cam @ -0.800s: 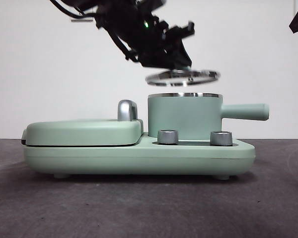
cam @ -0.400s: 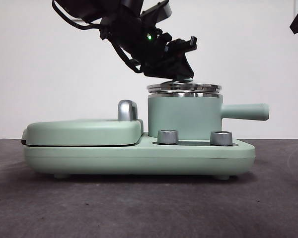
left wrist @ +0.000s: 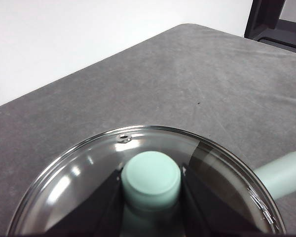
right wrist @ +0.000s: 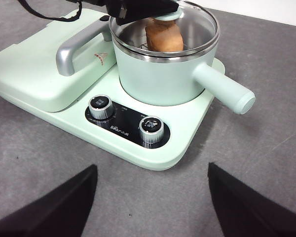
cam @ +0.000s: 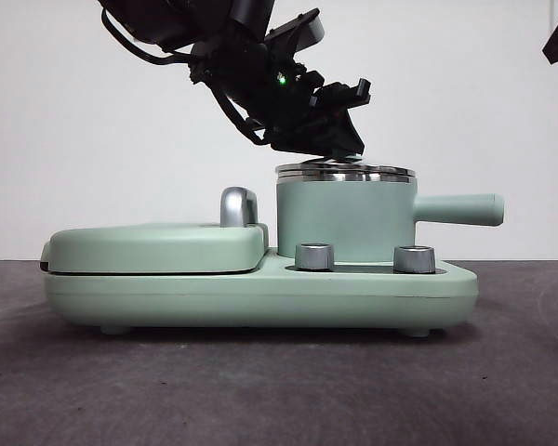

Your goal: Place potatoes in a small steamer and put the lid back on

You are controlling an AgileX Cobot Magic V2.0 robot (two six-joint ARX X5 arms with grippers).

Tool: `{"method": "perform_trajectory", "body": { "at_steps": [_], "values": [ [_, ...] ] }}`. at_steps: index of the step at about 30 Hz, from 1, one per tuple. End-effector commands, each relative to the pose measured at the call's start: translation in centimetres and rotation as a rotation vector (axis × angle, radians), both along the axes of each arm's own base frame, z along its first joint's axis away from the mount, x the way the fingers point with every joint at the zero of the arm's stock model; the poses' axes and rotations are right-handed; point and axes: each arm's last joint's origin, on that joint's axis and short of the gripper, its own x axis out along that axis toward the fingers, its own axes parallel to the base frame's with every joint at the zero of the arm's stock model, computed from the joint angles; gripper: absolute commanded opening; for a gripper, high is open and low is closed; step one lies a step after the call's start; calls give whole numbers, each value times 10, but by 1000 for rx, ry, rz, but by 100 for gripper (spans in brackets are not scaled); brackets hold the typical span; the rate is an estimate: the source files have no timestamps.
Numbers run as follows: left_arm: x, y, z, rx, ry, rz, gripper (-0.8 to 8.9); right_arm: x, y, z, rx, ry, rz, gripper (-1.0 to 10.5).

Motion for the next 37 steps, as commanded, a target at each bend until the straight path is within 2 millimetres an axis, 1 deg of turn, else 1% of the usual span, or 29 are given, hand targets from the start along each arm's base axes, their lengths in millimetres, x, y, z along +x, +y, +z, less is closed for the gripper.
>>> {"method": "perform_trajectory", "body": {
  "at_steps": [1,6,17,26,34,35,37],
  "values": [
    [2,-7,1,-7,-9,-29,14,0,1,2,11,-5,-3,347],
    [1,-7,-1,-6,16,-54,14,0,1,2,11,-5,-3,347],
    [4,-4,-1,-12,11,-66,14,0,1,2,12,-5,-3,347],
    [13,-1,-13,-8,38,-68,14,0,1,2,11,-4,-3,347],
    [12,-1,-19,13,75,-78,15,0,1,2,11,-4,-3,348],
    [12,-1,-20,14,77,-78,18,0,1,2,11,-4,-3,347],
    [12,-1,-19,14,76,-77,53,0,1,2,11,-4,-3,347]
  ]
}}
